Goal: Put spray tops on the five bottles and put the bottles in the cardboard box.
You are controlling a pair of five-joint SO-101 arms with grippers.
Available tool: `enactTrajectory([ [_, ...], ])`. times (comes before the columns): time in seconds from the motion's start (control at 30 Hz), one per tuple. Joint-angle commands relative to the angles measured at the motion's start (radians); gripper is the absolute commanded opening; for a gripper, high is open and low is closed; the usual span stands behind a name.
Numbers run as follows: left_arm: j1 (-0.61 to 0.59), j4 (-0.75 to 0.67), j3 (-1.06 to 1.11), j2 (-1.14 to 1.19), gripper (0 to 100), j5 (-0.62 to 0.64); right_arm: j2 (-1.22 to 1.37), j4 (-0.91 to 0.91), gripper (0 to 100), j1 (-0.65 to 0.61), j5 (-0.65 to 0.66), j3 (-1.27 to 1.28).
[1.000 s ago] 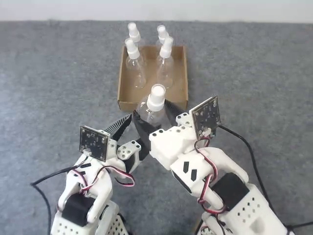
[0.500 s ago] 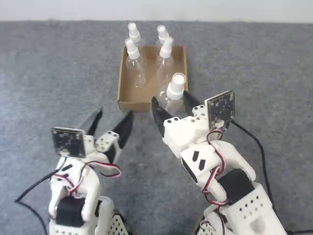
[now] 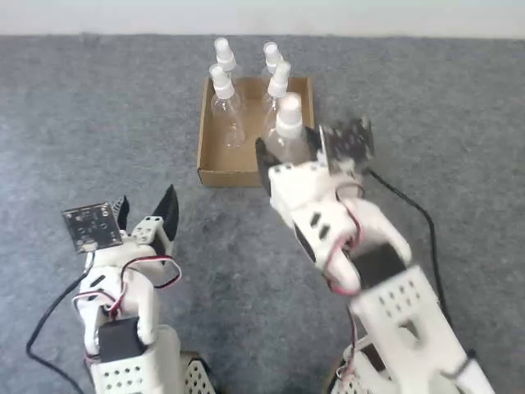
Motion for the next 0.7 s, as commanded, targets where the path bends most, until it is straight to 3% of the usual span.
enactTrajectory([
  [0.0,-0.011,-0.041,-0.010,-0.011,26,-0.005,0.131,-0.102,12.2,0.047,0.021,-0.091],
  [0.3,-0.009,-0.041,-0.010,-0.011,26,-0.005,0.375,-0.351,12.2,0.091,0.078,-0.094],
  [0.67,-0.009,-0.041,-0.010,-0.011,26,-0.005,0.539,-0.501,12.2,0.137,0.097,-0.095],
])
